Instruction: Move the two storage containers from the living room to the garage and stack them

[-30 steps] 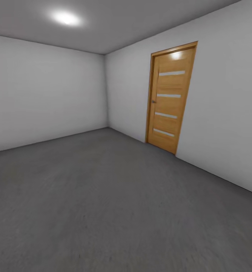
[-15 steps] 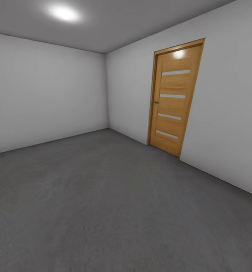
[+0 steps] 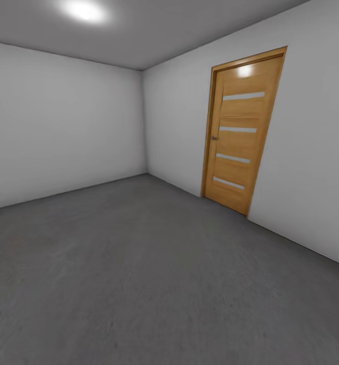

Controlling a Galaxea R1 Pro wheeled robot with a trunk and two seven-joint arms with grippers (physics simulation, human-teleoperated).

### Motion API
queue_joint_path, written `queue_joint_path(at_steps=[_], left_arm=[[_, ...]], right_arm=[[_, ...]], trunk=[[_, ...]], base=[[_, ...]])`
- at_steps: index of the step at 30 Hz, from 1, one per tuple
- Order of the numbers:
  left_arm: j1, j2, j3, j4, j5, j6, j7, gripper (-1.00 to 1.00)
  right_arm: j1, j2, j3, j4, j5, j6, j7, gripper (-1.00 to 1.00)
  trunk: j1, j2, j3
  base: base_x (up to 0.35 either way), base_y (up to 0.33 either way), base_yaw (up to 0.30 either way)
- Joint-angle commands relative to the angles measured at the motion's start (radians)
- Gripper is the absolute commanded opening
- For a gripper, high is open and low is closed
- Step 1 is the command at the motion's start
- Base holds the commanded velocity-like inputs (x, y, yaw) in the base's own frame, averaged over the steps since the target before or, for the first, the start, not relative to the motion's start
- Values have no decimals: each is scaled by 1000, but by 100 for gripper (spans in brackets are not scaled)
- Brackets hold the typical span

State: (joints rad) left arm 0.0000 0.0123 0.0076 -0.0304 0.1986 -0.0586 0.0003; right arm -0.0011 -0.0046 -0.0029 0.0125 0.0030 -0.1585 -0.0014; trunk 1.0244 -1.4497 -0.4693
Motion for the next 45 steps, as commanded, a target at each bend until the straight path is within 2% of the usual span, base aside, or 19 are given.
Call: queue_joint_path(at_steps=[1, 22, 45], left_arm=[[0, 0, 0, 0, 5, -2, 0, 100], [0, 0, -1, 0, 5, 0, 4, 100], [0, -1, 0, -3, 3, -9, 5, 100]], right_arm=[[0, 0, -1, 1, 0, -5, 0, 100], [0, -6, 0, 1, 3, -5, 0, 100], [0, 0, -2, 1, 0, -6, 0, 100]], trunk=[[1, 0, -1], [1, 0, -1], [1, 0, -1]], base=[[331, 97, 0], [331, 97, 0], [331, 87, 0]])
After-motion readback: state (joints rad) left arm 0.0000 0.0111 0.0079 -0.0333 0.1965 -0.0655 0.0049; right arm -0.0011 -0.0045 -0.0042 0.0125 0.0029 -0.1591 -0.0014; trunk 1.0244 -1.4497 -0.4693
